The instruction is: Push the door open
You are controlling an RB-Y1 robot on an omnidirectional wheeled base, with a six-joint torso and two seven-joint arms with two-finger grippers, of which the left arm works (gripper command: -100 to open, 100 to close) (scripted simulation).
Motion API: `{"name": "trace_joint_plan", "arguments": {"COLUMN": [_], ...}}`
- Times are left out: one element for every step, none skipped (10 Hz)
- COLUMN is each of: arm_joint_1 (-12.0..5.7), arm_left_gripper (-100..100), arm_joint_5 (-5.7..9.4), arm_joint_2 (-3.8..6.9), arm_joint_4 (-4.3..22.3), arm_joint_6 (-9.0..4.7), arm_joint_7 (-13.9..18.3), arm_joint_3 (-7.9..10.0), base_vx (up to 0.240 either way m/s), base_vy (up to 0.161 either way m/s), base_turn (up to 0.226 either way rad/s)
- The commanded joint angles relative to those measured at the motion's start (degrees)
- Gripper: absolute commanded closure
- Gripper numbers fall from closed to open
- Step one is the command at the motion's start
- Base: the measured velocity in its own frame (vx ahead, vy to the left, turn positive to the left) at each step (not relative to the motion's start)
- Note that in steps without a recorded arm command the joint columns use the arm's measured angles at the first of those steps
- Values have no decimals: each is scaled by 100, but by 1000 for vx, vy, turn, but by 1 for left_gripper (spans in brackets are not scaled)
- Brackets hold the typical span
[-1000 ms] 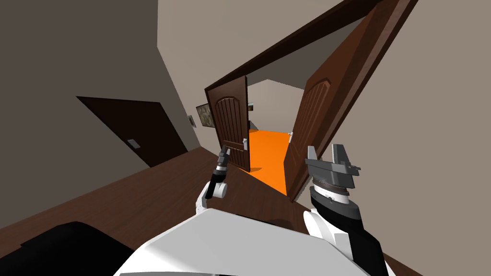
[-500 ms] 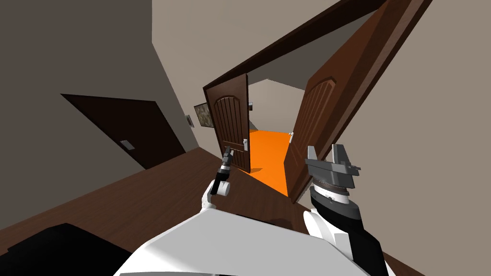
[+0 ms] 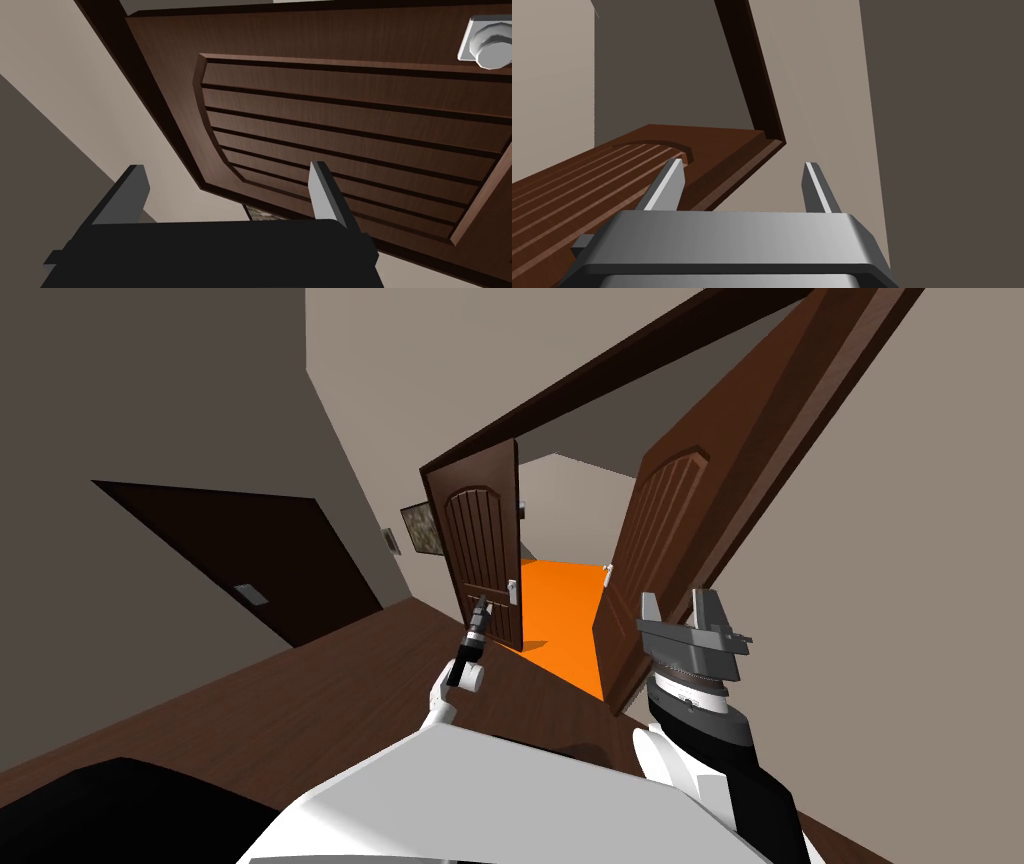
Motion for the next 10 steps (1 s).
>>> {"name": "trace_joint_plan", "arguments": {"arm_joint_1": [-153,-153,-300,-446,-446,-593,-593,-739,-884,-884], "arm_left_gripper": [-100,-100,-100,-100,-100,-100,-100,-100,-100,-100], "arm_joint_5": [24,24,49,74,74,100,100,125,150,150], "arm_joint_2": [0,0,10,18,18,25,25,32,39,39], "arm_joint_4": [286,328,568,808,858,1079,1122,1344,1527,1649], "arm_joint_6": [-10,-10,5,20,20,35,35,51,66,66], "arm_joint_7": [27,27,58,88,88,118,118,148,178,178], "arm_joint_3": [-45,-45,-76,-107,-107,-139,-139,-170,-200,-200], "base_vx": [46,35,44,83,58,43,32,45,66,41], "base_vy": [54,49,56,79,68,67,55,59,95,75], "base_turn": [-33,-29,-39,-71,-30,-42,-21,-32,-72,-32]}}
